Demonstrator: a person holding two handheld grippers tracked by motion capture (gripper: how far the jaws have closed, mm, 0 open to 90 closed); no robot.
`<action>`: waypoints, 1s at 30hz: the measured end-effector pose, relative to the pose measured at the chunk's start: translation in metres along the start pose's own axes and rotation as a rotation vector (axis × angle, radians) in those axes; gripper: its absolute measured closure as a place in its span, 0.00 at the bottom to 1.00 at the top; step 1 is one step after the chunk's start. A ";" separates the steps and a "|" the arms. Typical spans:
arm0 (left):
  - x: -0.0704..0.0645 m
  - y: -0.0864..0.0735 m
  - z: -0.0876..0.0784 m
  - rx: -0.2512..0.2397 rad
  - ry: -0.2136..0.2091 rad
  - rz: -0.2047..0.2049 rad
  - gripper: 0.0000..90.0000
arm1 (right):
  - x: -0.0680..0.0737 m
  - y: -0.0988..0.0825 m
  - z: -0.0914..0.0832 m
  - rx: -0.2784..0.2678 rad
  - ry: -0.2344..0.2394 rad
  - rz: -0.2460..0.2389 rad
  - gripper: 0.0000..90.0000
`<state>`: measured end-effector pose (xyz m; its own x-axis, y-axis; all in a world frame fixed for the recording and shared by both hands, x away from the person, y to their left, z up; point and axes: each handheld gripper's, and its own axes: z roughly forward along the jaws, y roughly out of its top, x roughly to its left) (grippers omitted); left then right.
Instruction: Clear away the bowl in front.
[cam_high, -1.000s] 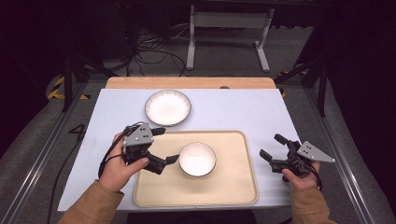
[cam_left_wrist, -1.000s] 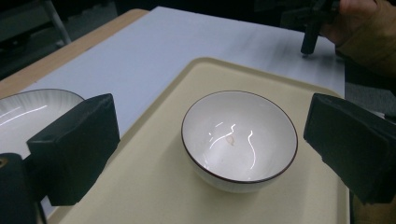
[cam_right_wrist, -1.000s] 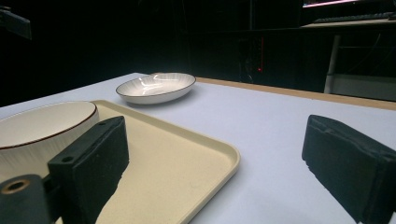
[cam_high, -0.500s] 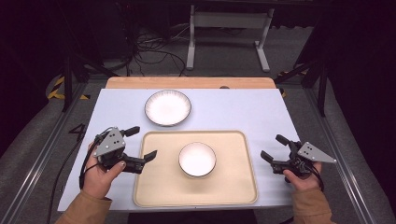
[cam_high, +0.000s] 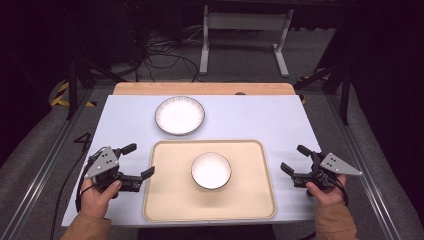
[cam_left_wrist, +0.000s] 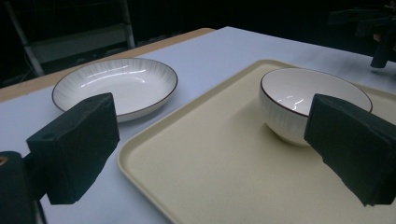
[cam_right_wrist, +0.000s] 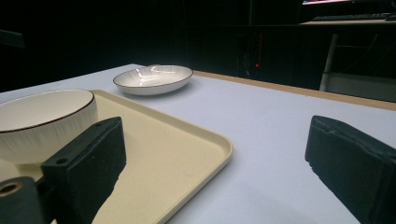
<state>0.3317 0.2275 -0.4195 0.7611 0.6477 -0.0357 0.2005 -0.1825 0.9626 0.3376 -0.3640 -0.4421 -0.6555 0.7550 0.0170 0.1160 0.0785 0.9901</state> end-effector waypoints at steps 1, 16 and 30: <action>0.001 -0.002 0.000 -0.002 -0.001 -0.008 0.04 | 0.000 0.000 0.000 0.000 -0.001 -0.001 0.06; 0.016 -0.036 -0.001 -0.013 0.032 -0.087 0.04 | -0.002 -0.005 0.000 0.018 0.012 -0.017 0.04; 0.017 -0.048 0.006 -0.009 0.039 -0.090 0.04 | -0.005 -0.010 0.000 -0.001 0.003 0.002 0.04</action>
<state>0.3389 0.2435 -0.4683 0.7158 0.6894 -0.1115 0.2610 -0.1159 0.9584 0.3395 -0.3686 -0.4521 -0.6578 0.7529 0.0194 0.1167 0.0765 0.9902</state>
